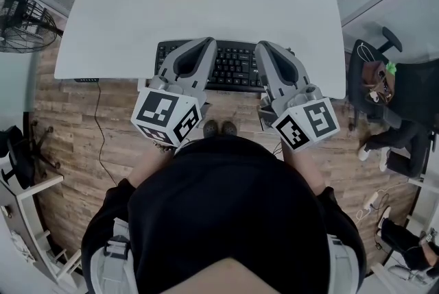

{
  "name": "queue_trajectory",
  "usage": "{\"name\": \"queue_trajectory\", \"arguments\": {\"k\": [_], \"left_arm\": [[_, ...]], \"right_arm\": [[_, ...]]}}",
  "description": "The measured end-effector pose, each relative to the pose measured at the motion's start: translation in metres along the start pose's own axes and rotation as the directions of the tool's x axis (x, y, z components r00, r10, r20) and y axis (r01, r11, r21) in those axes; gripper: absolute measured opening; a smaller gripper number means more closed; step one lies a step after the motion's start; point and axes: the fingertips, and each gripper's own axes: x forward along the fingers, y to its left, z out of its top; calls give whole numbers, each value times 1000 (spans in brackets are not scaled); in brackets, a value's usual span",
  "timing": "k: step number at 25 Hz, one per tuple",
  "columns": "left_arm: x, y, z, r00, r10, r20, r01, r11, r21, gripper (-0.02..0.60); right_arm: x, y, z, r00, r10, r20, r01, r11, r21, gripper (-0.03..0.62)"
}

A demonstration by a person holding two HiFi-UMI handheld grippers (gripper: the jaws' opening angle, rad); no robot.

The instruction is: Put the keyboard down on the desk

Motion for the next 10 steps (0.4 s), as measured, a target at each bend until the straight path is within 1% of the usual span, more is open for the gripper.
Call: {"name": "queue_trajectory", "arguments": {"k": [10], "left_arm": [[-2,-1,-1,1000,-5,2,5,1000,3,12]], "right_arm": [[0,4,-1,1000,9,-2,-9,1000,-9,3]]}}
